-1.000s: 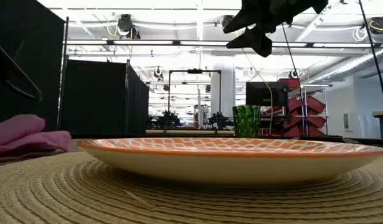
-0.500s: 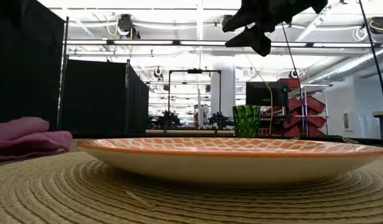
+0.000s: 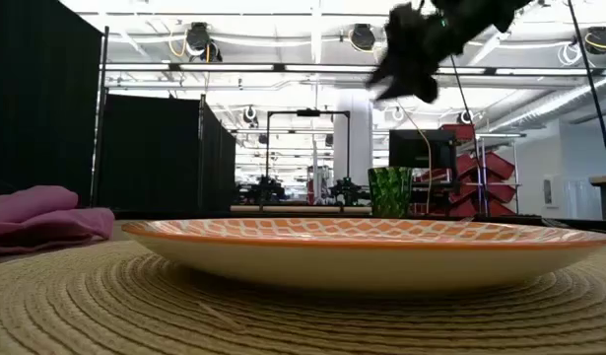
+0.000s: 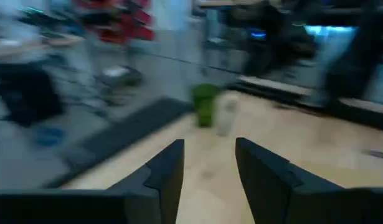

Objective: Set table place
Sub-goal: Move the black table knife to the right of the brown table mat

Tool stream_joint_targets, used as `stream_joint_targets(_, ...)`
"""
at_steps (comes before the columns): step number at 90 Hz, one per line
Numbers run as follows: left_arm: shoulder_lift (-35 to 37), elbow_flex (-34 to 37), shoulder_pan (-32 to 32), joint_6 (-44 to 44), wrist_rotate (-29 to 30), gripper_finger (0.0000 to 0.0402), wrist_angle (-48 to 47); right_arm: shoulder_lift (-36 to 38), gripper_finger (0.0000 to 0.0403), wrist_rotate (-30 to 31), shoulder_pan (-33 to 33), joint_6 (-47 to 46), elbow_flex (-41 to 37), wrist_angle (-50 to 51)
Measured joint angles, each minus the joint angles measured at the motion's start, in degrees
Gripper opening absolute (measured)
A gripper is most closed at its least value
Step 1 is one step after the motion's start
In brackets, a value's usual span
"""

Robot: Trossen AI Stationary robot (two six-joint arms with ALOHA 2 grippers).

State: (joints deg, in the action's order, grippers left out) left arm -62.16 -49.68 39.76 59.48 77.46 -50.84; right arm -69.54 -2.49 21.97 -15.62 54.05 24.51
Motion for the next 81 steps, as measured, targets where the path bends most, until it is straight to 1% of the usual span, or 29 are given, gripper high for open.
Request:
stream_joint_targets(7,2.53,4.53,-4.05,0.00,-2.56,0.0131,0.57,0.00,0.0196,0.95,4.62,1.15,1.13,5.38)
stream_joint_targets(13,5.23,8.14,-7.06,-0.58,-4.89,0.0131,2.28,0.32,0.0196,1.08,8.13,2.71,2.41,7.65)
stream_joint_targets(18,8.15,10.68,-9.27,-2.91,-6.80,0.0131,3.38,0.37,0.0196,1.10,10.79,3.14,4.11,8.50)
stream_joint_targets(25,12.97,12.74,-12.86,-6.95,-6.95,0.0131,7.53,0.37,0.0196,1.01,14.25,2.85,6.61,11.04)
stream_joint_targets(29,16.43,13.39,-15.23,-11.51,-7.73,0.0131,10.55,0.19,0.0196,1.01,16.26,2.32,7.88,13.62)
stream_joint_targets(32,18.92,13.67,-17.03,-17.41,-9.74,0.0131,14.02,0.10,0.0196,1.01,17.61,1.77,8.53,15.12)
stream_joint_targets(37,22.27,13.69,-20.63,-28.58,-14.70,0.0131,23.73,0.04,0.0196,1.09,19.48,1.02,8.78,17.18)
stream_joint_targets(40,23.81,13.58,-23.08,-34.89,-18.82,0.0131,31.54,0.01,0.0196,1.08,20.43,0.33,8.78,18.80)
stream_joint_targets(42,24.67,13.58,-24.62,-38.70,-23.42,0.0131,36.23,-0.02,0.0196,1.06,21.08,-0.03,8.76,19.80)
stream_joint_targets(48,26.45,13.58,-29.80,-49.96,-42.77,0.0131,48.77,-0.42,0.0196,0.91,22.66,-0.21,8.77,21.65)
stream_joint_targets(51,26.43,13.56,-32.44,-53.23,-51.39,0.0131,53.94,-0.83,0.0196,0.95,23.03,-0.37,8.78,22.78)
stream_joint_targets(55,25.77,13.33,-36.04,-54.88,-57.76,0.0131,58.24,-1.69,0.0196,1.08,23.28,-0.86,8.78,24.39)
stream_joint_targets(61,24.40,12.64,-41.76,-55.72,-61.04,0.0131,57.95,-3.21,0.0196,0.77,23.40,-1.40,8.75,25.39)
stream_joint_targets(67,21.88,12.69,-48.02,-53.20,-64.48,0.0131,53.57,-5.55,0.0196,-0.44,22.90,-1.88,8.78,27.54)
stream_joint_targets(70,19.97,12.73,-51.21,-51.48,-68.84,0.0131,51.60,-6.95,0.0196,-0.86,22.59,-2.12,8.73,27.95)
stream_joint_targets(75,16.16,12.75,-55.83,-49.62,-77.97,0.0131,49.04,-9.23,0.0196,-0.86,21.95,-1.95,8.73,27.72)
stream_joint_targets(78,13.80,12.88,-57.49,-49.16,-82.74,0.0131,48.28,-10.48,0.0196,-0.85,21.51,-1.86,8.73,27.73)
stream_joint_targets(81,11.59,12.92,-58.75,-48.31,-85.90,0.0131,48.22,-11.82,0.0196,-0.83,21.24,-1.79,8.73,27.71)
